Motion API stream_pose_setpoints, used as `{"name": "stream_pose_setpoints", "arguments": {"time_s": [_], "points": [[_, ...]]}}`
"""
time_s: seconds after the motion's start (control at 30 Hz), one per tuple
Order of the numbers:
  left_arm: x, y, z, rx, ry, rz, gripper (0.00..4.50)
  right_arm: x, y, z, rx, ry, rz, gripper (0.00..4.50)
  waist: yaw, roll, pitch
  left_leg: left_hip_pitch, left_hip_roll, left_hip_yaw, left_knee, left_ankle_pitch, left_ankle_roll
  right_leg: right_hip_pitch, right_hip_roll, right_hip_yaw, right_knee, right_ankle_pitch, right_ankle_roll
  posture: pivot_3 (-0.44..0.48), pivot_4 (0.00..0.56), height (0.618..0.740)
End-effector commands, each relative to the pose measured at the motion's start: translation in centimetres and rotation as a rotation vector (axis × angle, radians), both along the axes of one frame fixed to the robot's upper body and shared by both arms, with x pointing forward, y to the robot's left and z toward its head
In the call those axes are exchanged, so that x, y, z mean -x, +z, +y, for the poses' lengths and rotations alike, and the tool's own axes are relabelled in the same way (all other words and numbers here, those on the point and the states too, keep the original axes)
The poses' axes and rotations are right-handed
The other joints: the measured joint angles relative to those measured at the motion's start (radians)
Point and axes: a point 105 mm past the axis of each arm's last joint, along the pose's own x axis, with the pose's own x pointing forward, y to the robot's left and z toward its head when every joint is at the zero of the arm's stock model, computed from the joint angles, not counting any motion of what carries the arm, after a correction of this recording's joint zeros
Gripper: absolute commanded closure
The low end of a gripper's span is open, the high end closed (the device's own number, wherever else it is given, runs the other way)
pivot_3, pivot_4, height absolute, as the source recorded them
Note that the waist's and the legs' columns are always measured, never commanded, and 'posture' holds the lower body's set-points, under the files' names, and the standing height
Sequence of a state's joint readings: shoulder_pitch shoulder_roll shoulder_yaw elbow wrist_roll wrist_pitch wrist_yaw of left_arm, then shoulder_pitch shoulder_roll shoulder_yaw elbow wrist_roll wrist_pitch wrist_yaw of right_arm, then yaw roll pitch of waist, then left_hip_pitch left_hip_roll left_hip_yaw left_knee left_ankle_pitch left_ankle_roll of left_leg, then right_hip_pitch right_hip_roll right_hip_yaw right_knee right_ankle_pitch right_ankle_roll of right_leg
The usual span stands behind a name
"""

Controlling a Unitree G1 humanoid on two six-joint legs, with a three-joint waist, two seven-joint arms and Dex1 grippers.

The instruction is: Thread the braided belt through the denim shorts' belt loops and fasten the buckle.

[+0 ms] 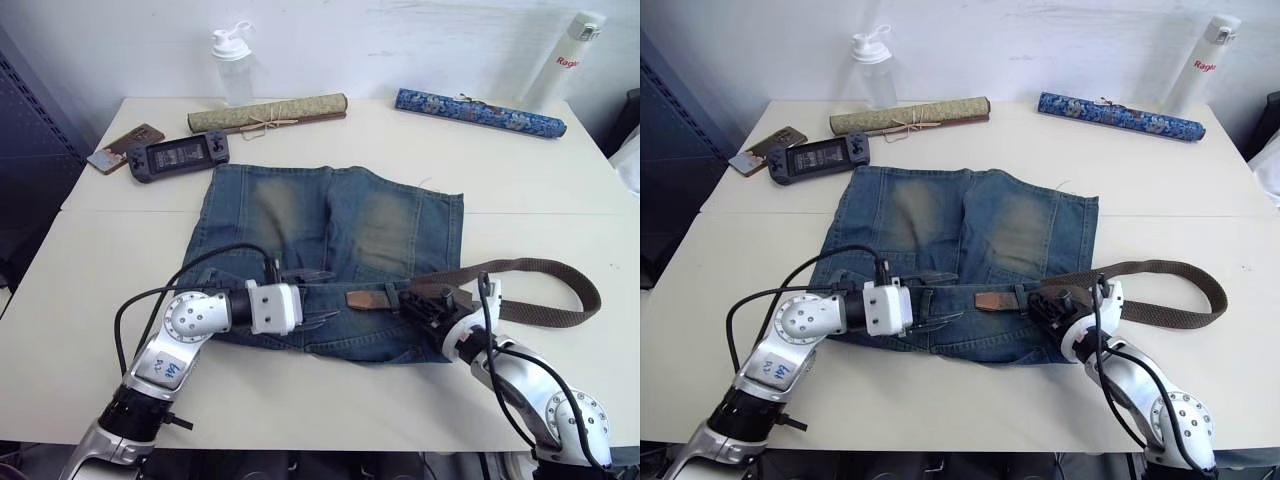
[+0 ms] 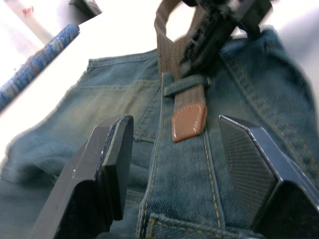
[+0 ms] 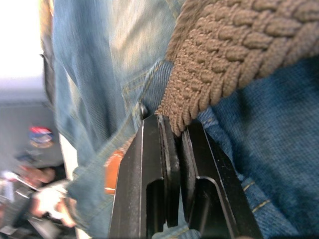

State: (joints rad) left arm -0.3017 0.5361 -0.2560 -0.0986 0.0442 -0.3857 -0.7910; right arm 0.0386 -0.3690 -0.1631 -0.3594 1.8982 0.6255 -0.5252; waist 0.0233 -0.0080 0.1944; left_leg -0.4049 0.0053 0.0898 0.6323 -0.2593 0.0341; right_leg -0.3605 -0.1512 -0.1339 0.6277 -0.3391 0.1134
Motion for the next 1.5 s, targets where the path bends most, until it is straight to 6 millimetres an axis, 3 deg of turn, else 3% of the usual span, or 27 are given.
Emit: {"name": "stream_pose_setpoints", "arguments": {"time_s": [0.03, 0.33, 0.8, 1.03, 1.1, 1.33, 1.5], "points": [[-0.3, 0.4, -1.0, -0.001, -0.041, -0.188, 1.48, 0.3, -0.6, 0.5, -0.077, 0.009, 0.037, 4.50, 0.000, 0.000, 0.000, 0.000, 0.000, 0.000, 0.000, 0.000, 0.000, 0.000, 0.000, 0.000, 0.000, 0.000, 0.000, 0.000, 0.150, 0.717], [-1.7, -0.4, -2.7, 0.035, -0.058, -0.234, 1.48, 0.6, -0.3, 1.2, -0.152, 0.018, 0.018, 4.50, -0.005, -0.002, -0.001, 0.000, 0.006, 0.001, 0.000, -0.001, -0.002, 0.000, 0.002, 0.000, 0.001, 0.001, -0.002, 0.000, 0.150, 0.717], [-3.8, -3.4, -3.1, -0.138, 0.011, -0.247, 1.48, 0.8, 0.7, 1.6, -0.171, 0.022, -0.023, 4.50, 0.000, -0.004, -0.005, 0.000, 0.007, 0.002, 0.003, -0.002, -0.002, 0.000, 0.002, 0.001, 0.000, 0.001, -0.002, 0.000, 0.150, 0.717], [-3.9, -3.6, -3.2, -0.158, 0.009, -0.260, 1.48, 0.8, 0.8, 1.6, -0.165, 0.023, -0.027, 4.50, 0.003, -0.001, -0.013, 0.000, 0.007, 0.002, 0.003, -0.004, 0.001, 0.000, 0.001, 0.001, 0.000, 0.001, -0.002, 0.000, 0.150, 0.717], [-3.5, -3.4, -3.3, -0.146, -0.012, -0.267, 1.88, 0.9, 0.7, 1.6, -0.156, 0.021, -0.024, 4.50, 0.003, 0.000, -0.014, 0.001, 0.007, 0.002, 0.003, -0.004, 0.002, 0.000, 0.001, 0.001, 0.000, 0.001, -0.002, 0.000, 0.150, 0.717], [-2.7, -2.9, -2.9, -0.112, -0.049, -0.309, 4.34, 0.9, 0.5, 1.2, -0.136, 0.009, -0.016, 4.50, 0.000, 0.004, -0.017, 0.001, 0.007, 0.002, 0.003, -0.005, 0.001, 0.000, 0.001, 0.002, 0.000, 0.001, -0.002, 0.000, 0.150, 0.717], [-2.9, -3.0, -2.5, -0.139, -0.041, -0.314, 4.34, 0.9, 1.0, 1.2, -0.116, 0.017, -0.037, 4.50, -0.001, 0.004, -0.017, 0.001, 0.007, 0.002, 0.003, -0.005, 0.001, 0.000, 0.001, 0.002, 0.000, 0.001, -0.002, 0.000, 0.150, 0.717]]}}
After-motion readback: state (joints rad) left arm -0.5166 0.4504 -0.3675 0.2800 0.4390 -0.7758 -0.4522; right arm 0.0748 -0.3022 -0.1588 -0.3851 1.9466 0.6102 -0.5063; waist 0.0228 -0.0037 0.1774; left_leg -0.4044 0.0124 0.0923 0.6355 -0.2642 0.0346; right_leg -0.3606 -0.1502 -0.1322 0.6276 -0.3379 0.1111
